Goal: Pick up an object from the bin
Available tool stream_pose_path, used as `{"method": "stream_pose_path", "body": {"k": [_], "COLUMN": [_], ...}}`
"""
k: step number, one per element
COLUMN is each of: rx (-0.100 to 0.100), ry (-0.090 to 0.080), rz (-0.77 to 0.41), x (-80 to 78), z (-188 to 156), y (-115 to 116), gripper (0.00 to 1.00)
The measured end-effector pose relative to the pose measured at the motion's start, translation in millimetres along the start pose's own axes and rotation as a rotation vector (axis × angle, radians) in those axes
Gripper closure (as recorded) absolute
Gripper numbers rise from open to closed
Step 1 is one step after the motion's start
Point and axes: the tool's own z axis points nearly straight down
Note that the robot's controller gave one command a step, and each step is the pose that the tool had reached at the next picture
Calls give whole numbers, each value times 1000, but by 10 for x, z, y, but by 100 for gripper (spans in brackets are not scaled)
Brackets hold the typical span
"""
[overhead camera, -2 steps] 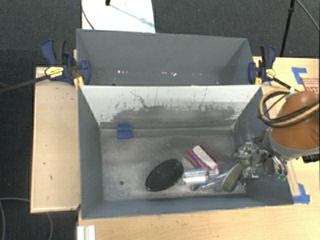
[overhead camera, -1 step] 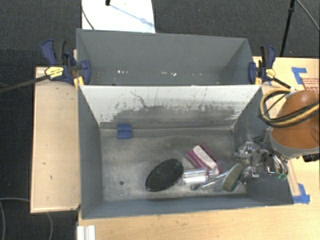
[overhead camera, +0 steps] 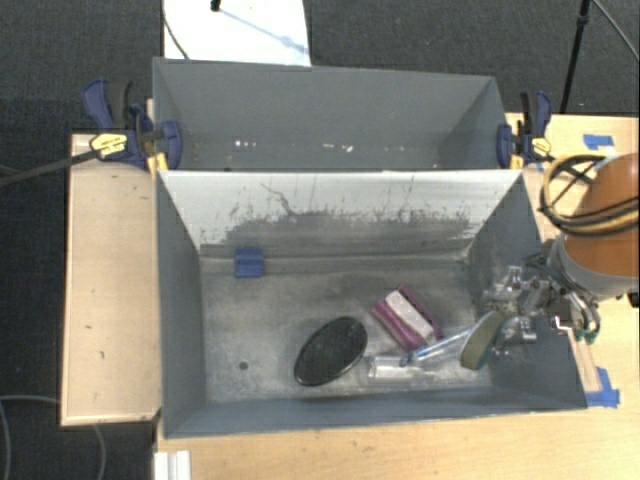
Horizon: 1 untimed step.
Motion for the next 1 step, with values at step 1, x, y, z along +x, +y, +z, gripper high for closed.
{"method": "stream_pose_path", "body": {"k": [1], "rx": [-1], "ry": [3], "rz": [-2], "x": [-9], "z": [-46], "y": [-1], "gripper": [100]}}
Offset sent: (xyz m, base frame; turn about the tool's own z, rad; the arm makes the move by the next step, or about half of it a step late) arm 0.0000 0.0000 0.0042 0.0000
